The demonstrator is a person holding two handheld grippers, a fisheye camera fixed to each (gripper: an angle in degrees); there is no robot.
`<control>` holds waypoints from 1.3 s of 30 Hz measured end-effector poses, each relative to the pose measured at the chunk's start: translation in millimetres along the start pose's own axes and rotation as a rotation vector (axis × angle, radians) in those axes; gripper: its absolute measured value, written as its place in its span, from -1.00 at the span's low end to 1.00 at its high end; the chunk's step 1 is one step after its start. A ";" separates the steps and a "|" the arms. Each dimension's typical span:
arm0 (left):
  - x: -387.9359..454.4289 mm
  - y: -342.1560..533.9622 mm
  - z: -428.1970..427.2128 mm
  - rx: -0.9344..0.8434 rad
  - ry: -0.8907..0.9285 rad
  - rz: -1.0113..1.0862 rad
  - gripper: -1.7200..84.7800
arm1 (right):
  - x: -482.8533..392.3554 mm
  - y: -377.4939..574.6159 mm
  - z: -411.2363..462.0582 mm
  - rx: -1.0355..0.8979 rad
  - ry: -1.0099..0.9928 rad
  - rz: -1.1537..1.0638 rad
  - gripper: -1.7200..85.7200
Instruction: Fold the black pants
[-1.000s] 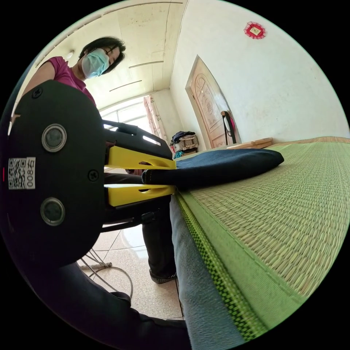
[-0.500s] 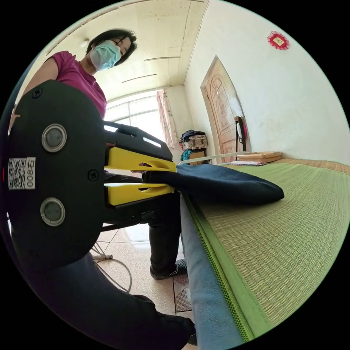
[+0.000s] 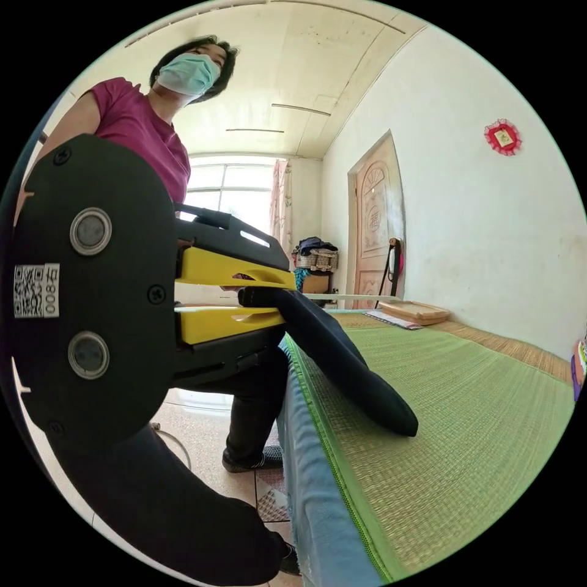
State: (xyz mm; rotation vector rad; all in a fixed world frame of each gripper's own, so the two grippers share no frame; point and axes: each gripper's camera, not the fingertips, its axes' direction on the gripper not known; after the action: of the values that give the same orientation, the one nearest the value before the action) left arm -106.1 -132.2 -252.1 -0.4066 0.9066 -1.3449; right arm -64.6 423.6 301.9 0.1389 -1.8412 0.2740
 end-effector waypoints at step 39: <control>199.5 -92.7 1190.2 -0.817 0.334 0.565 -0.78 | -141.7 -61.7 -725.6 0.912 0.403 -0.510 -0.91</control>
State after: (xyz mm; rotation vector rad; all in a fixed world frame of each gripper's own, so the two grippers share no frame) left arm 724.2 -625.0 477.6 -0.4946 1.7030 -0.4797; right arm 664.6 544.9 364.6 1.0810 -1.1147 0.7027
